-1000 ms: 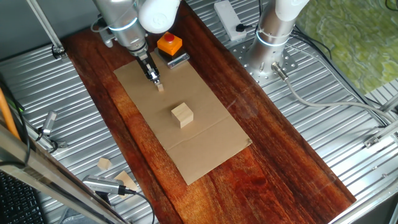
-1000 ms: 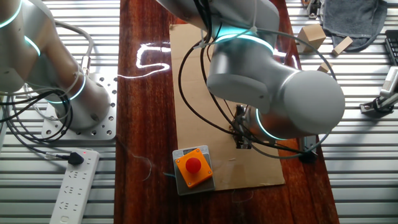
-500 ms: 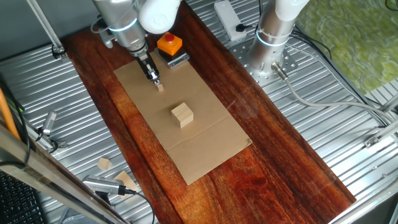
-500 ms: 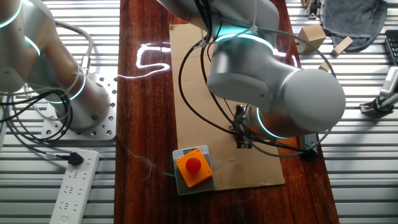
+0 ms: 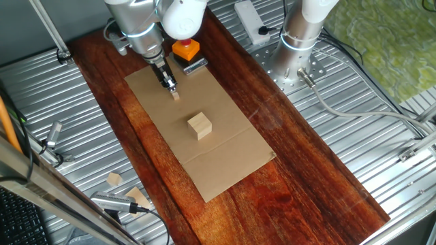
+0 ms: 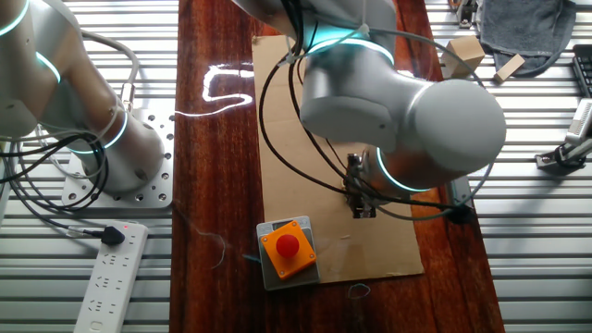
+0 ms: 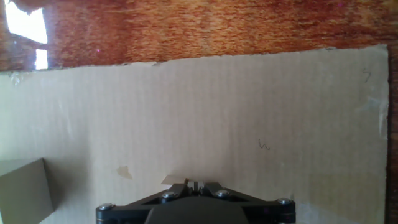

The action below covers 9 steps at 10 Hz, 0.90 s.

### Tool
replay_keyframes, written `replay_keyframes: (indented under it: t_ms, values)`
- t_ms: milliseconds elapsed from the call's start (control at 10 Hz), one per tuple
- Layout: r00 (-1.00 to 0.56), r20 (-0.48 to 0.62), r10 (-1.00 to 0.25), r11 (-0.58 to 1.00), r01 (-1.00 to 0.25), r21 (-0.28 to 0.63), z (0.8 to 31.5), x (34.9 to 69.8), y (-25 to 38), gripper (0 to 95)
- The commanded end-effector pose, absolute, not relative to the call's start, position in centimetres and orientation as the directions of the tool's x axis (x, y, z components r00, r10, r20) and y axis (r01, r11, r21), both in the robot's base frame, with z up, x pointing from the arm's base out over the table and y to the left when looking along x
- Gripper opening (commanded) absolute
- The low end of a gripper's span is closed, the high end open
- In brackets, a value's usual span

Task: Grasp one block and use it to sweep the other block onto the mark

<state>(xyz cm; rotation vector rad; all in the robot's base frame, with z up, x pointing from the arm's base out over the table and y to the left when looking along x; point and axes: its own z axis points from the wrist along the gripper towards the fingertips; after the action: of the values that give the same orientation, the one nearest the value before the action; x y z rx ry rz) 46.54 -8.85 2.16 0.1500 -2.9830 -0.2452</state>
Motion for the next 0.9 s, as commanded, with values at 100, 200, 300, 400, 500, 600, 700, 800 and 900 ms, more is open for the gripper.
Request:
replay_keyframes:
  t_ms: [100,200,300,400,500,600,700,800,900]
  values:
    - [-0.984,0.133,-0.122,0.980,-0.098,0.174,2.12,46.59,-8.83,0.0]
    - [-0.983,0.133,-0.123,0.980,-0.099,0.174,2.12,46.59,-8.83,0.0]
    - [-0.984,0.134,-0.114,0.981,-0.090,0.172,2.12,46.59,-8.83,0.0]
    - [-0.986,0.135,-0.103,0.983,-0.081,0.163,2.12,46.59,-8.83,0.0]
    - [-0.986,0.136,-0.098,0.986,-0.078,0.146,2.12,46.59,-8.83,0.0]
    - [-0.986,0.138,-0.096,0.989,-0.078,0.128,2.12,46.59,-8.83,0.0]
    - [-0.986,0.140,-0.094,0.989,-0.076,0.126,2.12,46.59,-8.83,0.0]
    - [-0.986,0.140,-0.094,0.989,-0.077,0.125,2.12,46.59,-8.83,0.0]
    - [-0.986,0.138,-0.095,0.989,-0.078,0.126,2.12,46.59,-8.83,0.0]
